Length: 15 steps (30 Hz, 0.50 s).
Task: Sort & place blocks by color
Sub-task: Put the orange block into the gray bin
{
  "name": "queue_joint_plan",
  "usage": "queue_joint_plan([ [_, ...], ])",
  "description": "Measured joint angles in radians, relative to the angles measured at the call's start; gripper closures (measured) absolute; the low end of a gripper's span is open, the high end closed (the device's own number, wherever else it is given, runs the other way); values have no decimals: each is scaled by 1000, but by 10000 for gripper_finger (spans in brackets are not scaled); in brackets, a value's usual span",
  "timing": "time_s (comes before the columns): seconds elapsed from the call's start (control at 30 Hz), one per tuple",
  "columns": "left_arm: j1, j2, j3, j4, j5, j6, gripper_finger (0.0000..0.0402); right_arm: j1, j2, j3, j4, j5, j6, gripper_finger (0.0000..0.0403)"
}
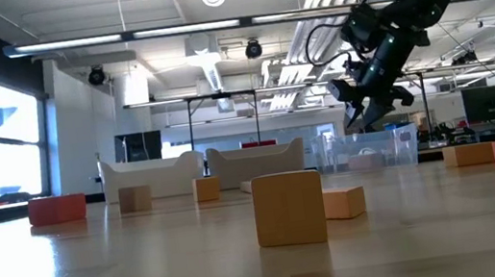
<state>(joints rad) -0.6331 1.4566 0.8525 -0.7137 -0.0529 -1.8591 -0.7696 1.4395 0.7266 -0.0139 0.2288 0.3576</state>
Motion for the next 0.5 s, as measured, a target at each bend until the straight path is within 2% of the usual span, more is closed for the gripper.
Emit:
queue_joint_plan([
  [0.3, -5, 68, 0, 24, 61, 3, 188, 20, 0, 33, -3, -3, 0, 217],
  [0.5, -10, 74, 0, 28, 63, 3, 188, 26, 0, 39, -1, -2, -4, 217],
])
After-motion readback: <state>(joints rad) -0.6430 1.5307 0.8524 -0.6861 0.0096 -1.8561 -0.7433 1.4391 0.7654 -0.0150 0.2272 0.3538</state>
